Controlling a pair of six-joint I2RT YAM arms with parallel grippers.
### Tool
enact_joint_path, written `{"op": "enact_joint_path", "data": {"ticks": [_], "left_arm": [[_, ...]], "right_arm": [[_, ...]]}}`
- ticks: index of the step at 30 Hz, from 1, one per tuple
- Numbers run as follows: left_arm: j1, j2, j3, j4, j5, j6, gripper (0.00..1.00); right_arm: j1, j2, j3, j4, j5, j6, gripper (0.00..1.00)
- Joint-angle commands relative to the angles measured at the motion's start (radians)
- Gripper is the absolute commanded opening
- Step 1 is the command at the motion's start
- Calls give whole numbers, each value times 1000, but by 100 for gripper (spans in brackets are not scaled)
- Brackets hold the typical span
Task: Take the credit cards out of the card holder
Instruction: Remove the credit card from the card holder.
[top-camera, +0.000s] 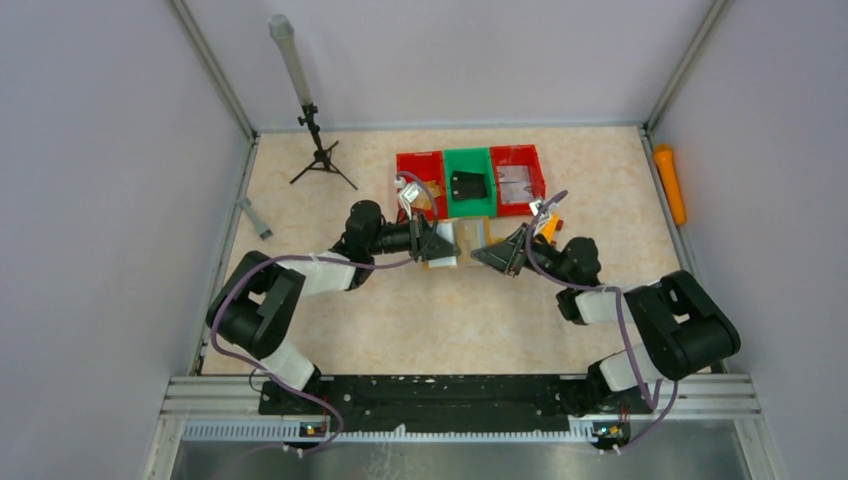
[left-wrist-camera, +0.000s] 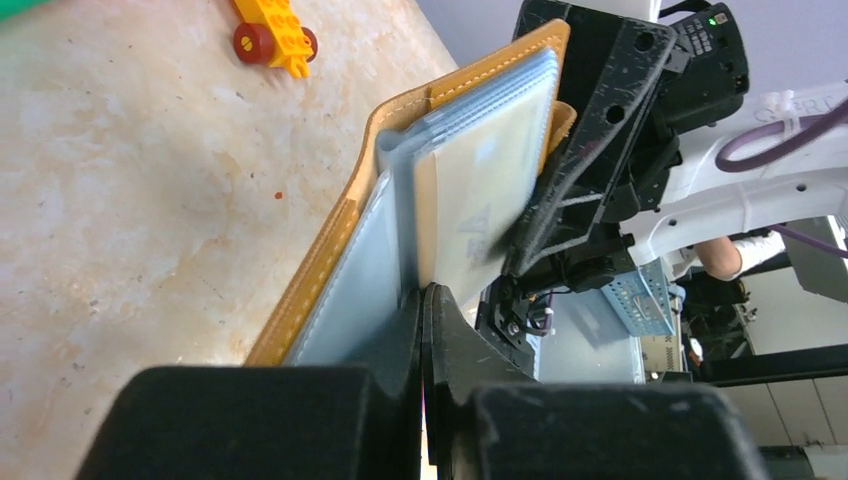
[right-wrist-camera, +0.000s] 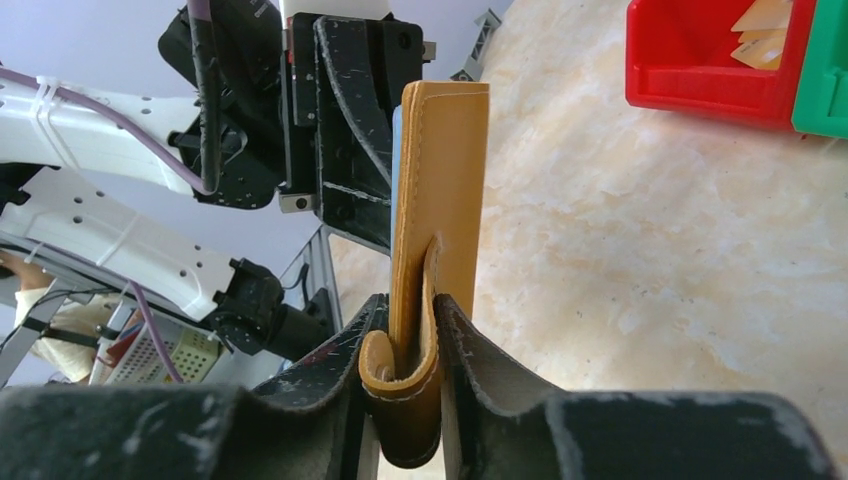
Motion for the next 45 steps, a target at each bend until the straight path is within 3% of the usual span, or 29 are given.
{"op": "enact_joint_path", "data": {"ticks": [1, 4, 7, 11, 17, 20, 25, 28, 32, 36, 42, 45], "left_arm": [[-8, -34, 30, -59, -43, 63, 0], [3, -37, 24, -53, -45, 58, 0], [12, -38, 18, -45, -43, 51, 0], [13, -35, 17, -40, -39, 44, 0], [14, -15, 25, -27, -26, 29, 0], [16, -21, 21, -30, -31, 29, 15], [34, -47, -17, 25, -35, 8, 31], [36, -37, -25, 82, -15, -27, 36], [37, -10, -32, 194, 28, -89, 21], [37, 7, -33, 281, 59, -137, 13], [36, 20, -51, 445, 93, -229, 15], [36, 24, -58, 505, 102, -256, 6]], "right_arm": [[32, -45, 24, 58, -39, -23, 26], [33, -81, 16, 9, -11, -55, 31], [31, -112, 13, -50, 21, -85, 30], [31, -126, 22, -124, 53, -111, 4], [31, -98, 35, -139, 47, -112, 0], [31, -91, 34, -127, 44, -105, 0], [31, -89, 32, -119, 44, -99, 0], [32, -75, 30, -89, 36, -79, 0], [31, -44, 30, -45, 21, -52, 0], [31, -27, 36, -41, 16, -43, 0], [31, -22, 38, -38, 12, -38, 0], [24, -19, 33, -22, 10, -26, 0]]}}
